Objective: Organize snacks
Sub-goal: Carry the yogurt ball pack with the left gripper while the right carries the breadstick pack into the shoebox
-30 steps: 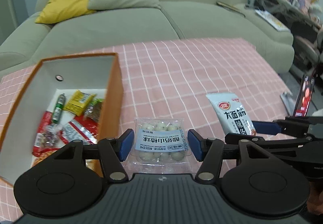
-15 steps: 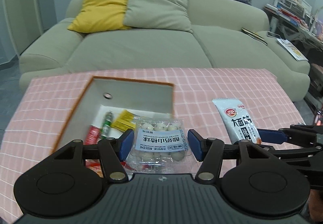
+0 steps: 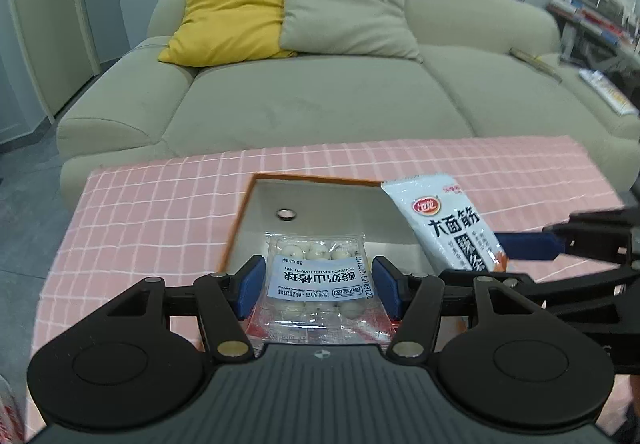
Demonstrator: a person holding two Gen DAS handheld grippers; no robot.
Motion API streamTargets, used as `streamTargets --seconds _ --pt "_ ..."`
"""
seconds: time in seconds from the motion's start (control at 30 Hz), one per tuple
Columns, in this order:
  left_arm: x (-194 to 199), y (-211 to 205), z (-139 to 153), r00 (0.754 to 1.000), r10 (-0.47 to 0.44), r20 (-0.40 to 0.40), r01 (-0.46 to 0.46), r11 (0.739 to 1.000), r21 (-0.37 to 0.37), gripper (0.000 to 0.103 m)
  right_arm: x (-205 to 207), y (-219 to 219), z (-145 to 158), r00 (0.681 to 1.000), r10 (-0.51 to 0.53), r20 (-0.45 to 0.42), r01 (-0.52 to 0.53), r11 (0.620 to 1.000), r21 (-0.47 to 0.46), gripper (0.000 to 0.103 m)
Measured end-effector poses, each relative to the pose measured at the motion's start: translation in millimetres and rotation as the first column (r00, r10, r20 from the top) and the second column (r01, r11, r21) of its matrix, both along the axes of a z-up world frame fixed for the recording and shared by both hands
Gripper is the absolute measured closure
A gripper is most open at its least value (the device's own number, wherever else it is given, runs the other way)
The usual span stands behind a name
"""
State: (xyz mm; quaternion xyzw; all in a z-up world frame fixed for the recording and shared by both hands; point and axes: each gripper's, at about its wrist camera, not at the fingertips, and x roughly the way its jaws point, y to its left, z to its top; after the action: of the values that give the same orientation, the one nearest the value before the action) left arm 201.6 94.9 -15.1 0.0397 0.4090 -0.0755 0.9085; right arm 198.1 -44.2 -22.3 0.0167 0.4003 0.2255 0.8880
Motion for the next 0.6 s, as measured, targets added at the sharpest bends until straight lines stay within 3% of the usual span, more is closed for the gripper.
streamTargets --seconds 0.27,0.6 --pt "30.8 12.3 -36.7 0.997 0.012 -0.075 -0.006 0.997 0.083 0.036 44.7 35.2 -39.1 0.998 0.063 -0.030 -0.067 0.986 -0.154 0.057" --pt "41.1 3.7 -74.5 0.990 -0.040 -0.134 0.065 0.980 0.186 0.036 68.1 56.7 -80.4 0.979 0.205 -0.020 -0.198 0.905 -0.377 0.057"
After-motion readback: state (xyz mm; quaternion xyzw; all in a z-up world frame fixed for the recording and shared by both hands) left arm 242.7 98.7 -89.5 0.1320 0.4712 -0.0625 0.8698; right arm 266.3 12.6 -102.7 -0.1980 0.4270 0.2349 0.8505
